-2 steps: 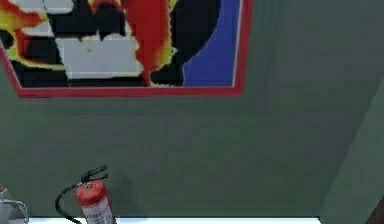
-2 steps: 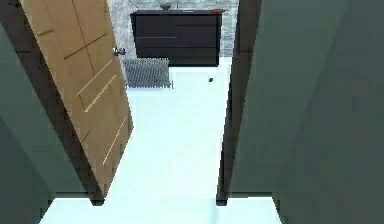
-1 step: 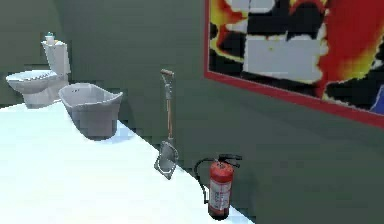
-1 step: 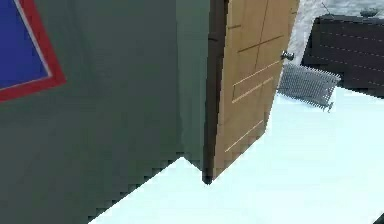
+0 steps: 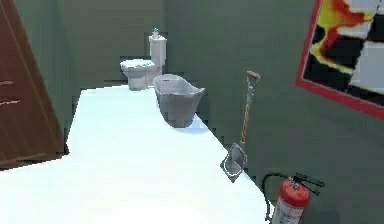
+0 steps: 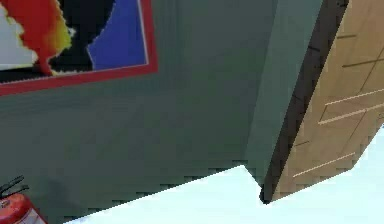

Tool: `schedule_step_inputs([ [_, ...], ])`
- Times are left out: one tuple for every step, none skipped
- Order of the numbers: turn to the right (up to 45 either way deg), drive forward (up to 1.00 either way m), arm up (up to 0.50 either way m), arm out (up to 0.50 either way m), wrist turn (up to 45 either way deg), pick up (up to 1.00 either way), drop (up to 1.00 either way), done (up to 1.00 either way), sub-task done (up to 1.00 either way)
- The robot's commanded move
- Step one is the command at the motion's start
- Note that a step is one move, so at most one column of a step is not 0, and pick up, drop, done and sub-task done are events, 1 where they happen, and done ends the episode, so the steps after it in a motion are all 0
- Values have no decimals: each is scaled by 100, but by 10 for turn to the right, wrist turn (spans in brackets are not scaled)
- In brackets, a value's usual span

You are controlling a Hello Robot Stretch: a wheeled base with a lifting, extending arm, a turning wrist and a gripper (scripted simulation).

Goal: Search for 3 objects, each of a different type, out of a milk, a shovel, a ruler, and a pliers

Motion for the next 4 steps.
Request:
schedule_step_inputs([
  [0,55,0,0,0,0,0,0,0],
  [210,0,0,0,0,0,0,0,0],
  [0,0,0,0,0,0,0,0,100],
  [450,0,0,0,0,0,0,0,0],
])
